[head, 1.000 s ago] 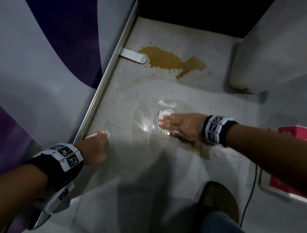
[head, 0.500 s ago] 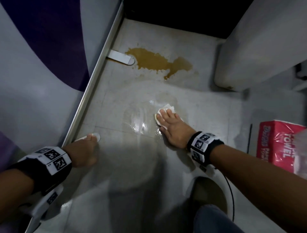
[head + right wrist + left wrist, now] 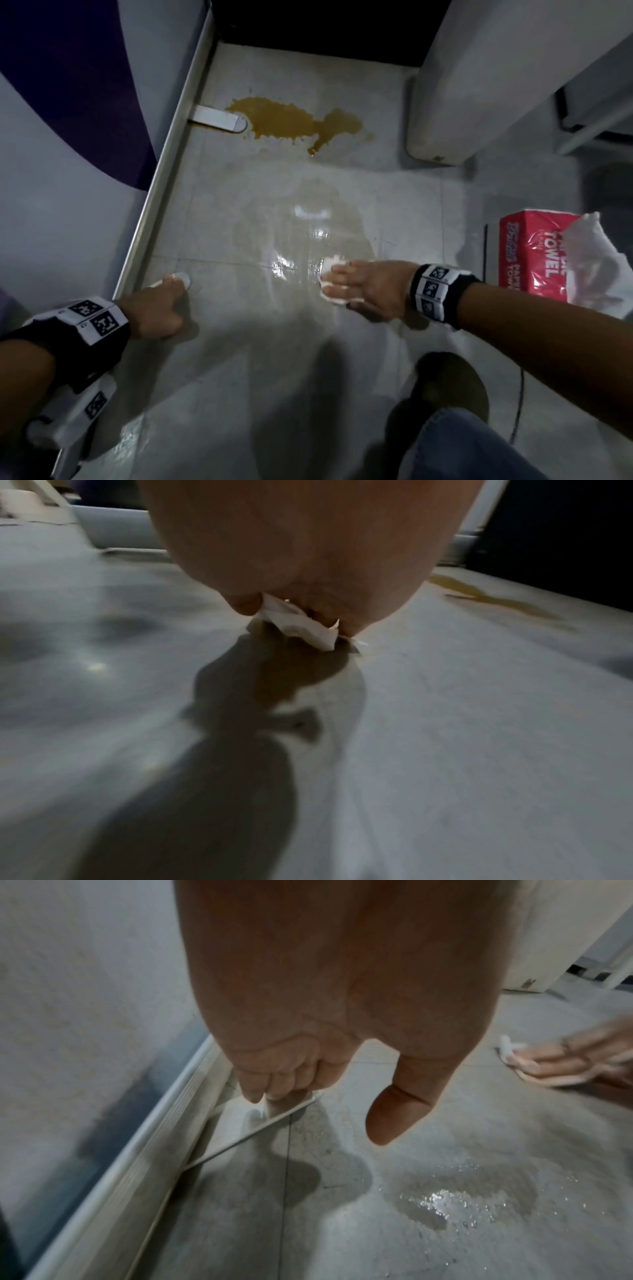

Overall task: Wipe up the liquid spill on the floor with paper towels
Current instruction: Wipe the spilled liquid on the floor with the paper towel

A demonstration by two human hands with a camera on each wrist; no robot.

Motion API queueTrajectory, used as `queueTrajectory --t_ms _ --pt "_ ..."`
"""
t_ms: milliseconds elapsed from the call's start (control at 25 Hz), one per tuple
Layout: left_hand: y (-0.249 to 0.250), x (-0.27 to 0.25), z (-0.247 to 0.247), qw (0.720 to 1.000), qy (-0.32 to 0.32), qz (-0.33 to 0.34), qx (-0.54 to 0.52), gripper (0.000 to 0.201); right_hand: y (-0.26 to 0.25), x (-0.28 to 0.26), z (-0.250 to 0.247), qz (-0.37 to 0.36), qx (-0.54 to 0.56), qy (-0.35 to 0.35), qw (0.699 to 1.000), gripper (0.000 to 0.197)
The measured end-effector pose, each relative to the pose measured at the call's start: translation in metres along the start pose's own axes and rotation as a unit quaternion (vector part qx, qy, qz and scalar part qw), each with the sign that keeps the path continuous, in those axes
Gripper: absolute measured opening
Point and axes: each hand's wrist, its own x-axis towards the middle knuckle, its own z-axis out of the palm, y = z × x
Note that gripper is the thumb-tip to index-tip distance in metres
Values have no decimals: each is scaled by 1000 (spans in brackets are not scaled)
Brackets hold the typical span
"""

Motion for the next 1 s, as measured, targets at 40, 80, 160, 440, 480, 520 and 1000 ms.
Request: queueTrajectory --t_ms 40,80,160,440,480,520,1000 --pt "2 -2 2 1000 0 0 9 109 13 7 -8 33 6 20 999 59" --pt "4 -1 3 1000 2 1 16 114 26 15 -18 84 26 38 995 60" --pt "9 -1 1 1000 1 3 26 119 52 32 -38 210 82 35 974 56" --pt "3 -2 1 1000 -5 8 1 115 29 37 -24 292 142 96 941 55" --pt "5 -3 0 1000 -8 10 -3 113 19 28 -16 276 137 89 947 56" --pt "7 -3 0 1000 -9 7 -10 113 9 20 -11 263 128 82 953 57" --pt "-2 16 8 1000 12 -20 -17 116 3 -66 19 198 83 24 976 64"
